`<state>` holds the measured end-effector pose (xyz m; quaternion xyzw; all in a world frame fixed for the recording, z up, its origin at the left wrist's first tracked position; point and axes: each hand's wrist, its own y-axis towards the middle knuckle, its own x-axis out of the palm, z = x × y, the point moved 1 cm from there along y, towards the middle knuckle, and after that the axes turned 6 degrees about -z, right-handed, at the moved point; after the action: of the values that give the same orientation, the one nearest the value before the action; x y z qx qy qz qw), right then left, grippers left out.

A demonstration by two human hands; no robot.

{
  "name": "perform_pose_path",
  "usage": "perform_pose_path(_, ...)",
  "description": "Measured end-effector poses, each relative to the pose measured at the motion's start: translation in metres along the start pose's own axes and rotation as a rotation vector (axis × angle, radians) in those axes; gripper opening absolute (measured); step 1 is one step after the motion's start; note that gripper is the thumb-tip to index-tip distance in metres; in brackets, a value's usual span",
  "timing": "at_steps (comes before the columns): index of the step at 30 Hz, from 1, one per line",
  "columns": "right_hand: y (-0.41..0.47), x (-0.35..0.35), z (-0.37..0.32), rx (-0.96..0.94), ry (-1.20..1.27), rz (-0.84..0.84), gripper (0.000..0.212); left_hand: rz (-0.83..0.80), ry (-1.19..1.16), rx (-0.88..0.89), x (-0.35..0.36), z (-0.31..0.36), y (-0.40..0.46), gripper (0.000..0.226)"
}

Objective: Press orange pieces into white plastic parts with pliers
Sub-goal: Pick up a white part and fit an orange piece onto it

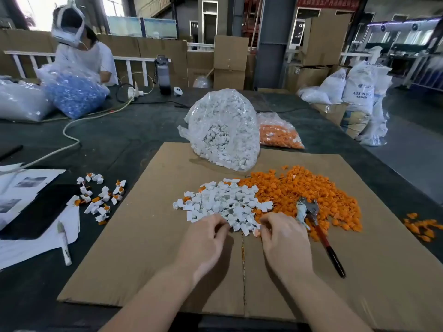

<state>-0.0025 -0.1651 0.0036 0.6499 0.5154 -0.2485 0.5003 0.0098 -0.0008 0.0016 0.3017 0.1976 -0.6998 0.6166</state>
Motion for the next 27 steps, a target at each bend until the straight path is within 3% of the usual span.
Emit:
perform_pose_path(4, 0.019, 0.005, 0.005, 0.199, -0.245, -0.078, 0.017, 0.086, 0.048, -0.006, 0.012, 0.002, 0.013, 0.015)
perform_pose_path(10, 0.035, 0.014, 0.005, 0.258, -0.385, -0.163, 0.012, 0.135, 0.068, 0.042, 0.029, 0.003, 0.023, 0.018)
perform_pose_path(12, 0.038, 0.015, 0.006, 0.264, -0.381, -0.175, 0.004, 0.139, 0.067, 0.046, 0.032, 0.004, 0.025, 0.019)
perform_pose_path(16, 0.041, 0.015, 0.008, 0.261, -0.358, -0.165, 0.016, 0.146, 0.094, 0.064, 0.036, 0.004, 0.028, 0.020)
perform_pose_path(19, 0.042, 0.017, 0.007, 0.248, -0.349, -0.150, 0.005, 0.095, 0.141, 0.109, 0.041, 0.003, 0.030, 0.027)
perform_pose_path(23, 0.039, 0.020, 0.008, 0.214, -0.219, -0.070, 0.020, 0.054, 0.217, 0.103, 0.043, 0.001, 0.034, 0.035)
perform_pose_path(27, 0.033, 0.020, 0.001, 0.185, 0.010, 0.090, 0.009, 0.052, 0.245, 0.094, 0.043, -0.001, 0.039, 0.036)
